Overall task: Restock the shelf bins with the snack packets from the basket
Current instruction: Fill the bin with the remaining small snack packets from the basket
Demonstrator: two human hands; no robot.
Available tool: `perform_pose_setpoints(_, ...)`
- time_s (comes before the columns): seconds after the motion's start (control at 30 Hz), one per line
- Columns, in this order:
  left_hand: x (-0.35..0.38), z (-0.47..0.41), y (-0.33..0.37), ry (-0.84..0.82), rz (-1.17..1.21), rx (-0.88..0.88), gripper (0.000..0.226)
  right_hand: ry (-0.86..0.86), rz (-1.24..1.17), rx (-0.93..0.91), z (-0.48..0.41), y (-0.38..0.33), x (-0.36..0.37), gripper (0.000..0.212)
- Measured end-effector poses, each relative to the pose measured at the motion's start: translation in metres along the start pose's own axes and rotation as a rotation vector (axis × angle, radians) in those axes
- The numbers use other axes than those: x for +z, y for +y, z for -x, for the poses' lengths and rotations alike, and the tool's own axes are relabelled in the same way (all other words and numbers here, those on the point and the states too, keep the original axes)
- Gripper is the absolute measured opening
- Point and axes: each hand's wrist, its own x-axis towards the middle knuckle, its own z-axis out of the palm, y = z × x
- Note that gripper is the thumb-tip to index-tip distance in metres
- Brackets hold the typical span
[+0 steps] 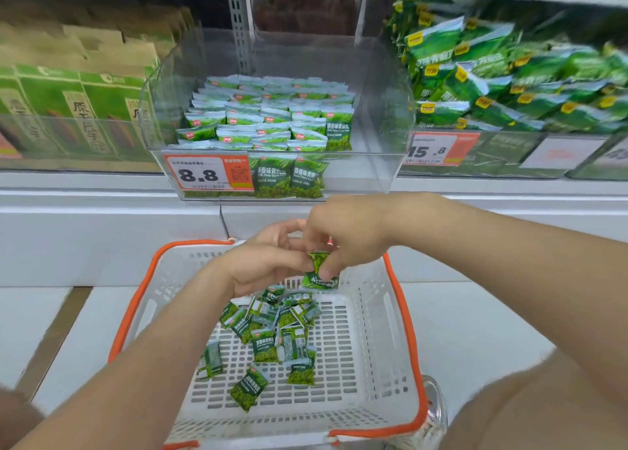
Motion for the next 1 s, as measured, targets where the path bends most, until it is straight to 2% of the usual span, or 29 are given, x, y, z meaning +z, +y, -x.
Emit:
perform_pose_setpoints(0.1, 0.003, 0.006, 0.009, -0.017, -0.057, 0.035, 0.069, 0.141, 0.005, 0.065, 0.011, 0.000, -0.006, 0.036)
perform_pose_setpoints(0.17, 0.008, 0.009, 0.014, 0.020, -0.085, 0.066, 0.060, 0.231, -0.055, 0.115, 0.017, 0.000, -0.012, 0.033)
perform_pose_setpoints(0.23, 0.014, 0.012, 0.024, 0.138, -0.141, 0.099, 0.045, 0.280, -0.090, 0.152, 0.023, 0.003, -0.017, 0.027)
perform_pose_setpoints(0.3, 0.023, 0.014, 0.036, 0.242, -0.262, 0.141, 0.036, 0.261, -0.108, 0.188, 0.030, 0.005, -0.020, 0.029)
perform_pose_setpoints(0.43, 0.045, 0.016, 0.060, 0.313, -0.505, 0.258, 0.019, 0.141, -0.152, 0.251, 0.034, 0.009, -0.017, 0.029)
perform_pose_setpoints(0.5, 0.052, 0.017, 0.069, 0.369, -0.559, 0.340, 0.021, 0.130, -0.308, 0.261, 0.036, 0.012, -0.017, 0.037)
perform_pose_setpoints(0.6, 0.051, 0.017, 0.078, 0.483, -0.424, 0.469, 0.034, 0.259, -0.653, 0.324, 0.040, 0.018, -0.020, 0.042)
perform_pose_setpoints(0.67, 0.050, 0.017, 0.082, 0.549, -0.347, 0.515, 0.042, 0.308, -0.886, 0.372, 0.040, 0.020, -0.023, 0.061)
perform_pose_setpoints(0.73, 0.052, 0.016, 0.085, 0.585, -0.352, 0.545, 0.043, 0.302, -1.005, 0.358, 0.037, 0.022, -0.023, 0.078)
perform_pose_setpoints(0.77, 0.054, 0.016, 0.086, 0.605, -0.370, 0.557, 0.041, 0.303, -1.015, 0.332, 0.036, 0.023, -0.022, 0.077)
perform_pose_setpoints(0.87, 0.060, 0.013, 0.088, 0.711, -0.472, 0.633, 0.033, 0.373, -1.010, 0.226, 0.041, 0.020, -0.027, 0.045)
perform_pose_setpoints(0.9, 0.062, 0.013, 0.089, 0.781, -0.545, 0.684, 0.027, 0.415, -1.049, 0.202, 0.043, 0.020, -0.031, 0.040)
perform_pose_setpoints(0.97, 0.063, 0.011, 0.089, 0.941, -0.813, 0.834, 0.015, 0.534, -1.050, 0.188, 0.050, 0.020, -0.044, 0.037)
perform_pose_setpoints(1.0, 0.061, 0.010, 0.090, 1.001, -0.989, 0.900, 0.011, 0.629, -0.953, 0.200, 0.051, 0.023, -0.050, 0.031)
